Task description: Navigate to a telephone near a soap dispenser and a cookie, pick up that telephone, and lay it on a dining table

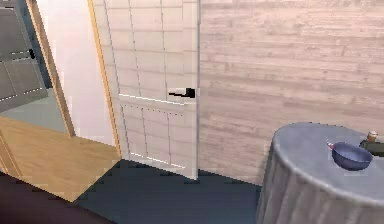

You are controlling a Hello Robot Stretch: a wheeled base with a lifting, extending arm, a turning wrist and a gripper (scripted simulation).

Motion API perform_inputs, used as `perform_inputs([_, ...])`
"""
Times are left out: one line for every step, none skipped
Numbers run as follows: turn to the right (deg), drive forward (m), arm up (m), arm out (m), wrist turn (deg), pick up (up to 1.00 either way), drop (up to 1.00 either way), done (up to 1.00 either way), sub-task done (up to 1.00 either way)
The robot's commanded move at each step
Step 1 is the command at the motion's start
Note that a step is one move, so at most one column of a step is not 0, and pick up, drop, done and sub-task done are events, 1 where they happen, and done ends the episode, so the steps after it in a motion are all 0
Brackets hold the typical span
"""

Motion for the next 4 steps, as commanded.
perform_inputs([9.0, 0.0, 0.0, 0.0, 0.0, 0.0, 0.0, 0.0, 0.0])
perform_inputs([3.0, 0.0, 0.0, 0.0, 0.0, 0.0, 0.0, 0.0, 0.0])
perform_inputs([0.0, 1.0, 0.0, 0.0, 0.0, 0.0, 0.0, 0.0, 0.0])
perform_inputs([0.0, 0.15, 0.0, 0.0, 0.0, 0.0, 0.0, 0.0, 0.0])
